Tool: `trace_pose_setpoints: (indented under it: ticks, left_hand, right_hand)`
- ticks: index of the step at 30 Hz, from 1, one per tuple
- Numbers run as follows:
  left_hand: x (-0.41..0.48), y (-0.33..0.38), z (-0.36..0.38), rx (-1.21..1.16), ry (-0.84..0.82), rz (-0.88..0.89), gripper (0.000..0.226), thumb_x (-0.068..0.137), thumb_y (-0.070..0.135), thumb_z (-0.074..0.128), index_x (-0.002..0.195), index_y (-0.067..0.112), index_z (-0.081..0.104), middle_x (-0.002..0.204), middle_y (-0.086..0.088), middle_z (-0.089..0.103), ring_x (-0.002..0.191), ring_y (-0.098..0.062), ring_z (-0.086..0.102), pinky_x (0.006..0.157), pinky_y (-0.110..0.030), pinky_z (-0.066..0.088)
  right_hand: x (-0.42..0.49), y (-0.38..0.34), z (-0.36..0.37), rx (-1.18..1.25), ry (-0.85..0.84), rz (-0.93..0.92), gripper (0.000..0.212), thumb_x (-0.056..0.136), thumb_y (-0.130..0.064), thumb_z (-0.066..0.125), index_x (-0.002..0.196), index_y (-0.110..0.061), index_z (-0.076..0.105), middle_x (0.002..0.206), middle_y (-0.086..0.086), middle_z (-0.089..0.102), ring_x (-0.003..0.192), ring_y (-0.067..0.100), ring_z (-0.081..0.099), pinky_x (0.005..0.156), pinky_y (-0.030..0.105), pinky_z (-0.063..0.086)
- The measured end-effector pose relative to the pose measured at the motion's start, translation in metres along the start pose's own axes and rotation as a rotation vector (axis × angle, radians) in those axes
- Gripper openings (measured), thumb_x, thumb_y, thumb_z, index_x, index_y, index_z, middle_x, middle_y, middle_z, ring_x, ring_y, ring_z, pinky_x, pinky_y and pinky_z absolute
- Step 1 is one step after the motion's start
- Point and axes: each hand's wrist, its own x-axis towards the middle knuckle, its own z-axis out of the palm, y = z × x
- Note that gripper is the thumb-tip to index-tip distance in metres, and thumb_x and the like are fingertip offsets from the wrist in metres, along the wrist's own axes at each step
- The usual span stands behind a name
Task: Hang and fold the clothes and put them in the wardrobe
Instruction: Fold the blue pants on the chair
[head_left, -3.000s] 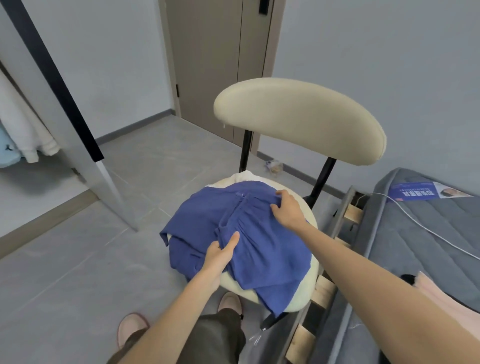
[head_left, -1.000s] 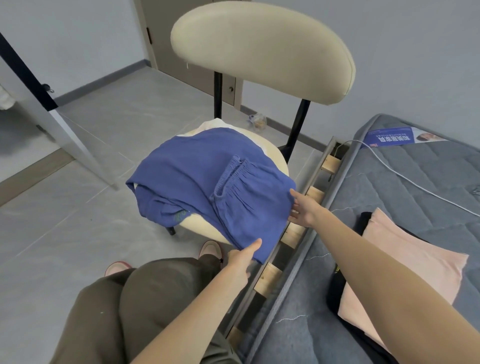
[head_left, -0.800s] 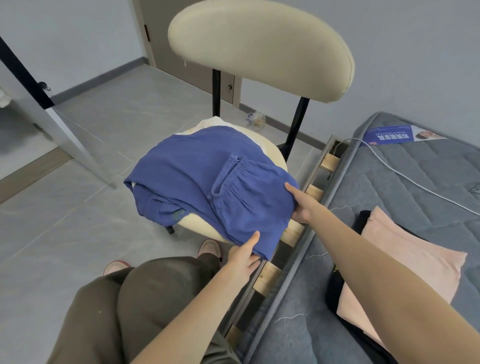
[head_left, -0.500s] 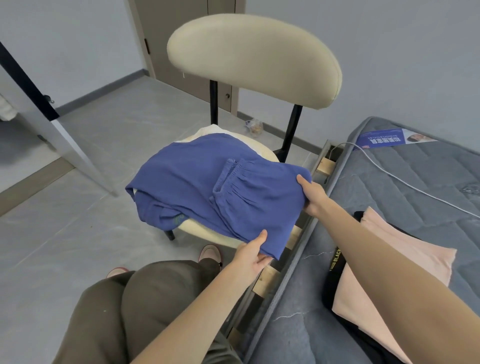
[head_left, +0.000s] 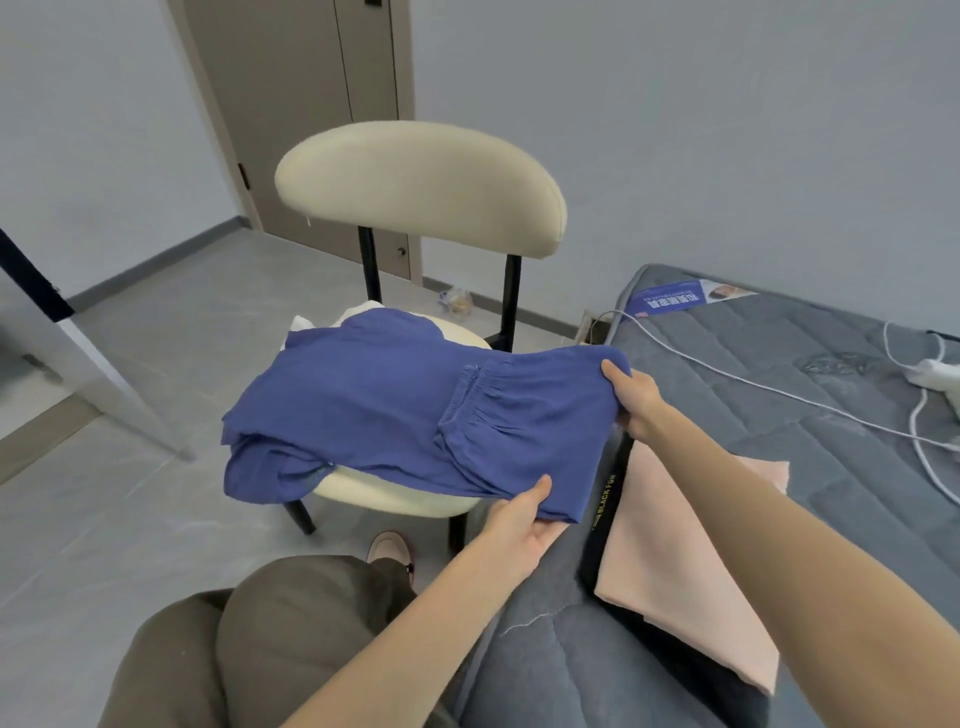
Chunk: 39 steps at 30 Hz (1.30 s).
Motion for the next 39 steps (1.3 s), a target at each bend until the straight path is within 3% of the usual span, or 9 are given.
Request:
trace_pose_setpoints:
  ticks: [3, 7, 12, 16, 20, 25, 29, 33, 39]
  left_hand:
    - [-0.011, -0.009, 0.010, 0.033, -0.001, -0.030, 0.006, 0.092, -0.001, 0.055, 0.090, 0.005, 0.058, 0.088, -0.009, 0.065, 0.077, -0.023, 0.061, 0.047, -0.030, 0.056]
    - [-0.015, -0.011, 0.010, 0.044, 0.017, -0.080, 0.002, 0.092, 0.000, 0.056, 0.092, 0.002, 0.057, 0.087, -0.012, 0.063, 0.076, -0.025, 0.061, 0.044, -0.030, 0.055]
    - [-0.015, 0.006, -0.009, -0.003, 0.025, -0.095, 0.011, 0.094, 0.002, 0.054, 0.103, -0.003, 0.057, 0.091, -0.017, 0.064, 0.080, -0.028, 0.062, 0.051, -0.032, 0.056]
    - [-0.019, 0.031, -0.024, -0.069, 0.053, -0.109, 0.011, 0.094, 0.003, 0.054, 0.086, -0.003, 0.059, 0.069, -0.016, 0.069, 0.075, -0.027, 0.062, 0.050, -0.033, 0.056]
    - [-0.015, 0.064, -0.044, -0.188, 0.076, -0.091, 0.014, 0.093, 0.012, 0.058, 0.092, -0.002, 0.059, 0.066, -0.014, 0.069, 0.054, -0.023, 0.068, 0.051, -0.031, 0.057]
    - [-0.004, 0.111, -0.080, -0.257, 0.087, -0.037, 0.020, 0.096, 0.022, 0.054, 0.095, 0.002, 0.057, 0.072, -0.009, 0.072, 0.053, -0.021, 0.068, 0.049, -0.028, 0.058]
    - [0.006, 0.137, -0.105, -0.305, 0.167, 0.013, 0.026, 0.097, 0.024, 0.052, 0.091, 0.001, 0.061, 0.065, -0.005, 0.070, 0.050, -0.019, 0.067, 0.054, -0.027, 0.056]
    - [0.014, 0.155, -0.127, -0.374, 0.194, 0.020, 0.025, 0.096, 0.024, 0.052, 0.093, 0.001, 0.062, 0.065, -0.006, 0.070, 0.050, -0.020, 0.067, 0.056, -0.030, 0.057]
    - [0.027, 0.167, -0.147, -0.405, 0.238, 0.059, 0.024, 0.095, 0.026, 0.054, 0.094, 0.003, 0.061, 0.064, -0.004, 0.070, 0.050, -0.018, 0.067, 0.055, -0.029, 0.057]
  right_hand:
    - [-0.004, -0.002, -0.016, -0.019, 0.038, 0.000, 0.040, 0.097, -0.023, 0.053, 0.129, 0.001, 0.051, 0.117, 0.012, 0.058, 0.098, 0.022, 0.054, 0.064, 0.025, 0.048]
    - [-0.004, -0.005, -0.021, -0.074, 0.036, 0.005, 0.036, 0.097, -0.022, 0.054, 0.125, 0.001, 0.053, 0.120, 0.014, 0.057, 0.097, 0.023, 0.053, 0.074, 0.033, 0.047]
    - [-0.005, -0.009, 0.002, -0.150, -0.041, 0.001, 0.029, 0.098, -0.020, 0.053, 0.116, 0.001, 0.056, 0.100, 0.012, 0.059, 0.083, 0.024, 0.056, 0.062, 0.029, 0.048]
    - [-0.002, -0.015, 0.040, -0.172, -0.095, 0.007, 0.015, 0.098, -0.018, 0.052, 0.095, -0.004, 0.054, 0.074, 0.006, 0.050, 0.058, 0.016, 0.048, 0.055, 0.028, 0.043]
    - [0.006, -0.024, 0.091, -0.189, -0.126, 0.015, 0.014, 0.098, -0.018, 0.052, 0.094, -0.004, 0.053, 0.073, 0.009, 0.051, 0.059, 0.018, 0.051, 0.051, 0.028, 0.047]
    - [0.018, -0.026, 0.166, -0.224, -0.178, 0.050, 0.014, 0.097, -0.013, 0.050, 0.094, 0.001, 0.051, 0.063, 0.009, 0.044, 0.053, 0.018, 0.047, 0.041, 0.024, 0.051]
    - [0.027, -0.012, 0.217, -0.269, -0.204, 0.089, 0.016, 0.095, -0.007, 0.045, 0.080, -0.004, 0.048, 0.069, 0.008, 0.046, 0.055, 0.016, 0.047, 0.045, 0.027, 0.053]
    - [0.037, 0.002, 0.253, -0.273, -0.191, 0.068, 0.012, 0.094, -0.004, 0.039, 0.092, -0.001, 0.051, 0.070, 0.007, 0.046, 0.057, 0.016, 0.048, 0.042, 0.024, 0.053]
    - [0.039, 0.014, 0.275, -0.332, -0.240, -0.012, 0.025, 0.095, -0.008, 0.041, 0.072, -0.007, 0.050, 0.061, 0.006, 0.045, 0.056, 0.016, 0.046, 0.062, 0.030, 0.056]
